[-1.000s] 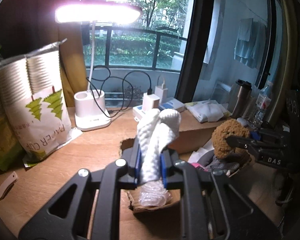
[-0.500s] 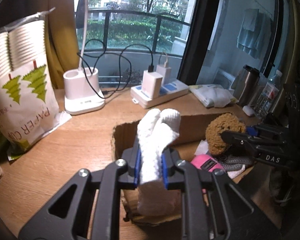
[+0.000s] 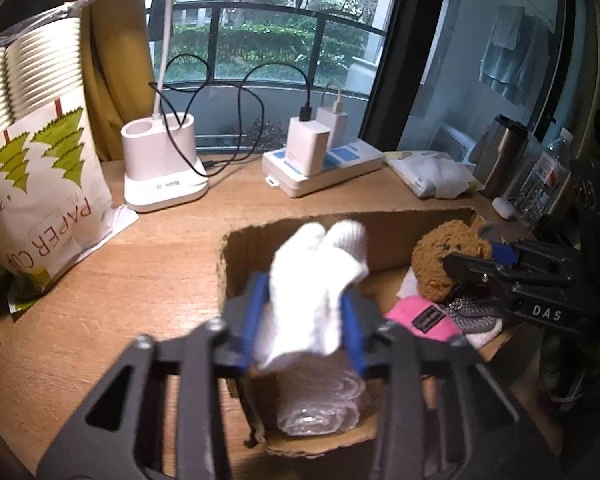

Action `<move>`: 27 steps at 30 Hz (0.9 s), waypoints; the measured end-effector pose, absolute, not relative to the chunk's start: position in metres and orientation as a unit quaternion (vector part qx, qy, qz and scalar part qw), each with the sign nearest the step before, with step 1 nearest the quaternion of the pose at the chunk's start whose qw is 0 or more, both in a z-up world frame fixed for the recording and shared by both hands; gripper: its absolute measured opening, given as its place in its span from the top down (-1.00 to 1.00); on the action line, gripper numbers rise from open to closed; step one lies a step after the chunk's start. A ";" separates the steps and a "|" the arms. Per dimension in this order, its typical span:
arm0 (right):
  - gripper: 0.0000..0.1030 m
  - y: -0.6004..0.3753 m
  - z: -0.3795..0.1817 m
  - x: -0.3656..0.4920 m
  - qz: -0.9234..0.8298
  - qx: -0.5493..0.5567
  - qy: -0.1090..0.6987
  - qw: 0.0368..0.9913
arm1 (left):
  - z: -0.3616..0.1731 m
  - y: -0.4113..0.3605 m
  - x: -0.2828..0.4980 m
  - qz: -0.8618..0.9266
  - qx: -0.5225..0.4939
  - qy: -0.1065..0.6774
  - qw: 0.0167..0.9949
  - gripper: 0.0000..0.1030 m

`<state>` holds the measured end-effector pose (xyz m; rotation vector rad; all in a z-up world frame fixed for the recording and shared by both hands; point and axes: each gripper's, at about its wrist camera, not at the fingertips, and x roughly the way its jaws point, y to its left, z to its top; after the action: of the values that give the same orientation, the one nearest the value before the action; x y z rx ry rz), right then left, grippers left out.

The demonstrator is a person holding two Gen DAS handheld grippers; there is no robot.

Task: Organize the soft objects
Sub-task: 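Carry the tissues and brown ball into the box and open both tools, then withdraw both tools from the box toward the remaining items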

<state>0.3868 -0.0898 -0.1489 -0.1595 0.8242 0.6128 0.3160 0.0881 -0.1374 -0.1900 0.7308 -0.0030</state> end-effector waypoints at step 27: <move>0.05 -0.093 -0.119 0.339 0.298 -0.082 0.365 0.878 | -0.111 0.084 0.274 0.006 -0.092 0.326 0.941 -0.06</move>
<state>0.3390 -0.0931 -0.1189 -0.1712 0.7609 0.6218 0.2735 0.0840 -0.1107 -0.1872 0.6659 0.0130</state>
